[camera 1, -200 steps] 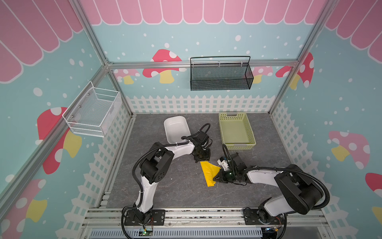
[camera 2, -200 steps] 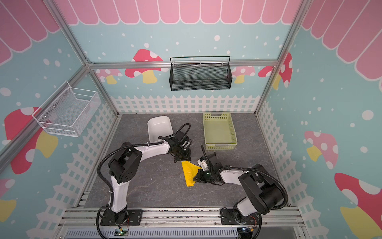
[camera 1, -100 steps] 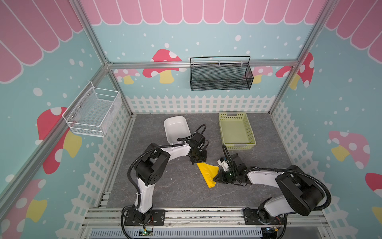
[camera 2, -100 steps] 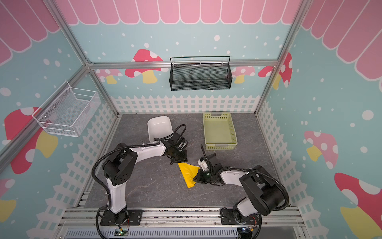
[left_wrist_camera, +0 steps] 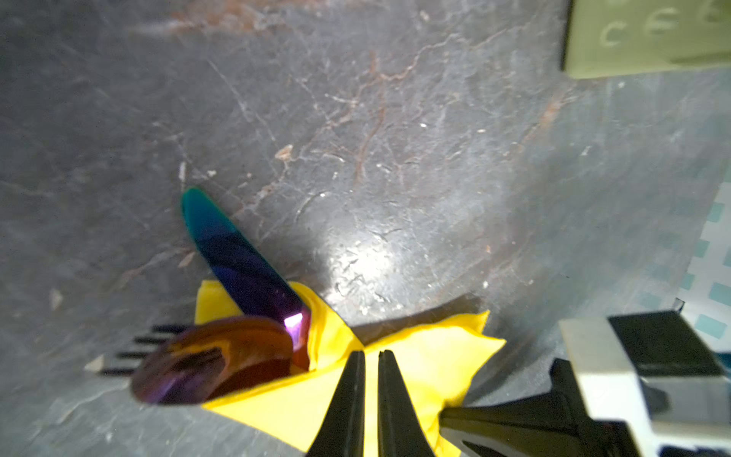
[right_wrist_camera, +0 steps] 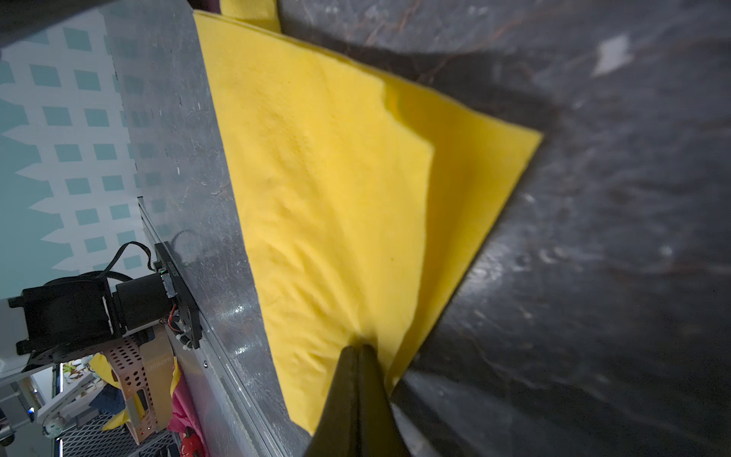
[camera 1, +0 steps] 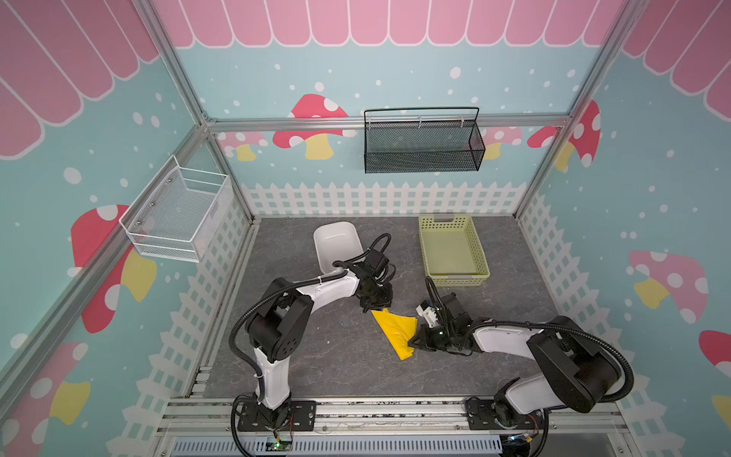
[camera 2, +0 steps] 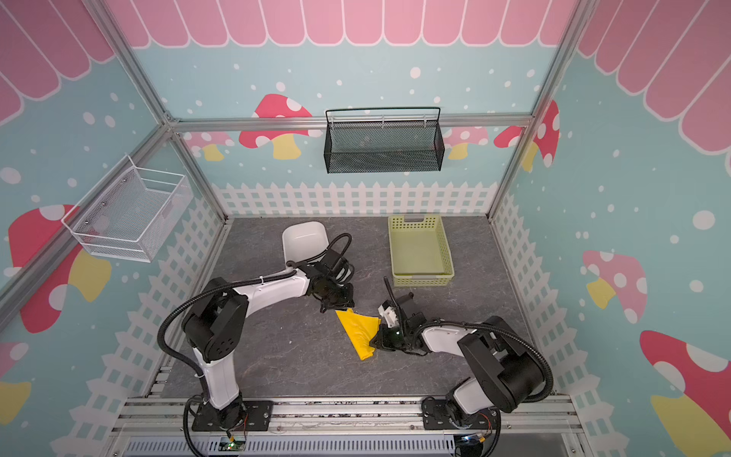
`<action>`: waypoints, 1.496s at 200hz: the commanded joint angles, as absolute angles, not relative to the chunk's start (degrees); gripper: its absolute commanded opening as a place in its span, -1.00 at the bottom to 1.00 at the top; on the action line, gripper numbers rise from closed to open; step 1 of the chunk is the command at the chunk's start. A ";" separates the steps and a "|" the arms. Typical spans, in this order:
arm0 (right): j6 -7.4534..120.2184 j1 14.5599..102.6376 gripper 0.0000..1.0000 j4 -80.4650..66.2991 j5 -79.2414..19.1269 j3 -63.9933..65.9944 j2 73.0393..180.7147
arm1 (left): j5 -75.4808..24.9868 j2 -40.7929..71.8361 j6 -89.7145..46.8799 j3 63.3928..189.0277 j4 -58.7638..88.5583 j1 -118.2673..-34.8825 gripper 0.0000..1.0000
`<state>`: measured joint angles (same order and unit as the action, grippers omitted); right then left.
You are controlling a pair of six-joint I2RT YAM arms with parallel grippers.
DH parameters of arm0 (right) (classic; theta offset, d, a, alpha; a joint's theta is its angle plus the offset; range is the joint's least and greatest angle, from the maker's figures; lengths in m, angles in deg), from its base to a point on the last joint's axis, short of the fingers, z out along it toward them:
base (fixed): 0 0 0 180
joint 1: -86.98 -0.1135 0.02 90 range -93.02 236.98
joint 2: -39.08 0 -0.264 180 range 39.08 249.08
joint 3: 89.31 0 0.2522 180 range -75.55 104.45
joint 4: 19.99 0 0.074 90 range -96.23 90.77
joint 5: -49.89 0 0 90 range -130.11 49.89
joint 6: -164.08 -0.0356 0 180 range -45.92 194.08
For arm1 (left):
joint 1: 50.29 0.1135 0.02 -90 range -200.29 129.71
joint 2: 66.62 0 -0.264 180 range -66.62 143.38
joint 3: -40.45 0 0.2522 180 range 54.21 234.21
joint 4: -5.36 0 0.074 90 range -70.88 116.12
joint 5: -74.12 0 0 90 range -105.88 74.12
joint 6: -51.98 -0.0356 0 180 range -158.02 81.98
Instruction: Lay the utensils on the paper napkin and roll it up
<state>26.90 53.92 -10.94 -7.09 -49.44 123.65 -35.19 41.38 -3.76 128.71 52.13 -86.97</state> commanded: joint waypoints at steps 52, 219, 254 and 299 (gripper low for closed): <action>26.99 53.30 -0.95 -1.14 -12.34 -52.27 126.52 | -34.82 38.18 -2.96 122.45 53.46 -91.42 -0.77; 27.48 53.14 -0.76 5.01 -13.01 -46.21 118.31 | -36.99 44.13 -4.00 122.28 49.99 -91.51 -0.77; 28.44 53.19 -0.73 6.49 -13.33 -42.11 116.98 | -37.03 44.12 -4.01 122.06 49.98 -91.51 -0.78; 30.09 53.16 -0.73 2.99 -8.44 -37.34 122.45 | -37.10 43.97 -4.10 122.06 49.97 -91.51 -0.78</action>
<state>28.72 53.44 3.96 -11.16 -39.35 119.65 -37.55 42.28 -3.59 122.17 49.66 -91.50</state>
